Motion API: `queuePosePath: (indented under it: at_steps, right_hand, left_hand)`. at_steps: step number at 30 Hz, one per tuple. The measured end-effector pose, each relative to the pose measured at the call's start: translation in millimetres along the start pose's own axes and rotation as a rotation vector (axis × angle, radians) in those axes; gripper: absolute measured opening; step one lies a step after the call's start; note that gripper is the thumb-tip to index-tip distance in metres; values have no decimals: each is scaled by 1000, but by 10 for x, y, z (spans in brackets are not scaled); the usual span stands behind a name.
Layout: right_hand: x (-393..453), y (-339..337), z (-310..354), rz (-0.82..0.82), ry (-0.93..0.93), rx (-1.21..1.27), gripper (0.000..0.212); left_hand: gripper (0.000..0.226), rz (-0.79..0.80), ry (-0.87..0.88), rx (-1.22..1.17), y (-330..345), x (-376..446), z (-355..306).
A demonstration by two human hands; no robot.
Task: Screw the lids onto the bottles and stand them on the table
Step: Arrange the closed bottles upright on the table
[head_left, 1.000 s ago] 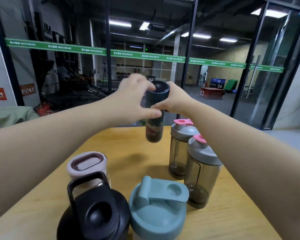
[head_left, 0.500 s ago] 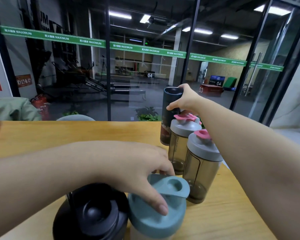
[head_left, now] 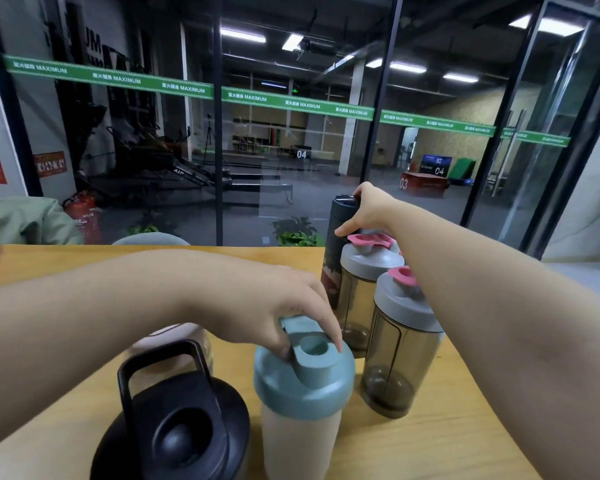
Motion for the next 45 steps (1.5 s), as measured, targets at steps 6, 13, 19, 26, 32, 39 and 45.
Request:
queuePosePath:
  at_steps: [6,13,19,26,32,39,45]
  right_hand:
    - [12,2,-5,22,34,-62,83]
    - [7,26,-22,30,73,-150,81]
    - [-8,-2,-74,41,88,-174,72]
    - [-43,-38,-88,93,95,-226,63]
    - [-88,-26,-70,102,107,-213,52]
    - [-133,-38,-74,98,101,-139,43]
    - [-212,-42,0,66,91,-113,45]
  left_hand:
    - [58,-38,-11,-5,15,-63,10]
    - [38,-49,141,81,255,114,47]
    - [36,-106,-79,-185,92,-132,33]
    - [44,-182,-154,-209,227,-96,120]
    - [37,-244,-258,-157,249,-73,139]
    - [45,-323,-297,-150,274,17,91]
    - [46,-346,-349,-149,281,171,73]
Point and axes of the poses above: each hand's wrist, its own x-axis towards the middle knuckle, its own y-axis out of the palm, z = x × y, the point moved 1 cm from there along x, towards the middle knuckle, and after that the axes turned 4 degrees about x, right-handed, at the moved point
